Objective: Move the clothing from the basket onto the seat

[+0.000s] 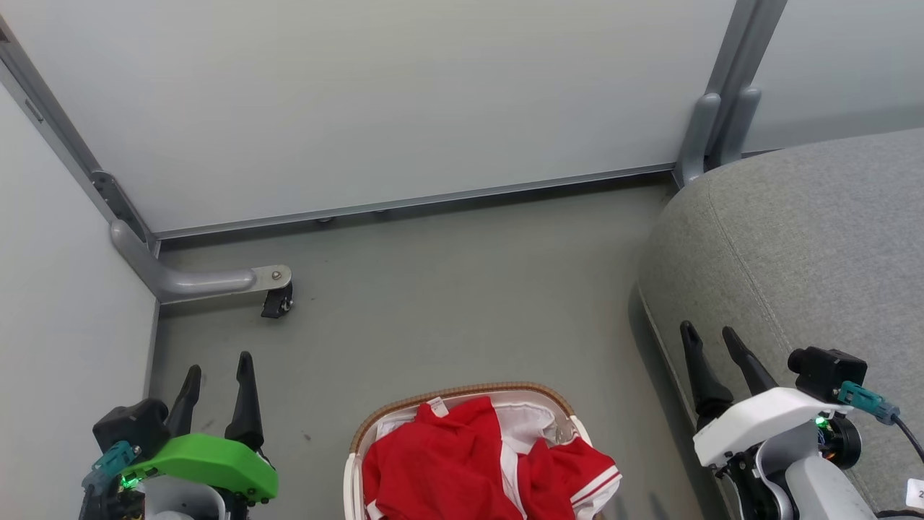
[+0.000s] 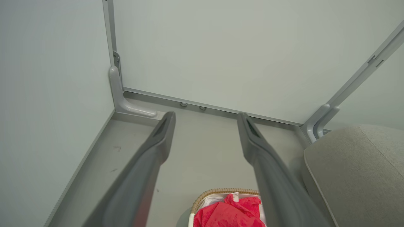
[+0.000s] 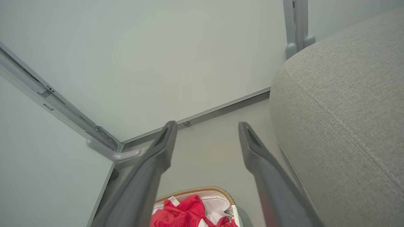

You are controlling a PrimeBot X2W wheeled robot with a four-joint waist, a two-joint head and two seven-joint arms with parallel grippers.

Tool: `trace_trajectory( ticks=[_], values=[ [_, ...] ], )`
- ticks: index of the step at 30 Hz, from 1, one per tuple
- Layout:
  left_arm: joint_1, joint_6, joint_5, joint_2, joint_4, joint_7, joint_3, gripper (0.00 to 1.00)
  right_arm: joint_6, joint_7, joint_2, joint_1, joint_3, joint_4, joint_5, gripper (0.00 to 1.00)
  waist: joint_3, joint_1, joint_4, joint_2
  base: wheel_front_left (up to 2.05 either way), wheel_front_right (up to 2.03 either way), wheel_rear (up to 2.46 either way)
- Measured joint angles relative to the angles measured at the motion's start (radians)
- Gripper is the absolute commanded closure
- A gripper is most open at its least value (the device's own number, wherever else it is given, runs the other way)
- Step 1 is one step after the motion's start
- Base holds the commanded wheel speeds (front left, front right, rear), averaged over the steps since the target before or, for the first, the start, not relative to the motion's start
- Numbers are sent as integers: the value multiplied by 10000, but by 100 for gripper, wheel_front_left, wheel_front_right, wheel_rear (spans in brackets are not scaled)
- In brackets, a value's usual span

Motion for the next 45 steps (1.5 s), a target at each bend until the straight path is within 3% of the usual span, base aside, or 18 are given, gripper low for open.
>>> trace_trajectory(
  ticks=[12,31,45],
  values=[
    [-4,121,961,79,-12,-288,-142,0,0,-282,4,-87,15,136,-1231,0,29,0,24,0,0,0,0],
    [4,-537,2418,-188,115,-715,119,0,2,-704,54,-198,104,487,-2826,0,217,0,-11,0,0,0,0],
    [-877,-755,3363,-543,288,-974,-297,0,4,-970,102,-1244,339,71,-3967,0,1517,0,-301,0,0,0,0]
  ],
)
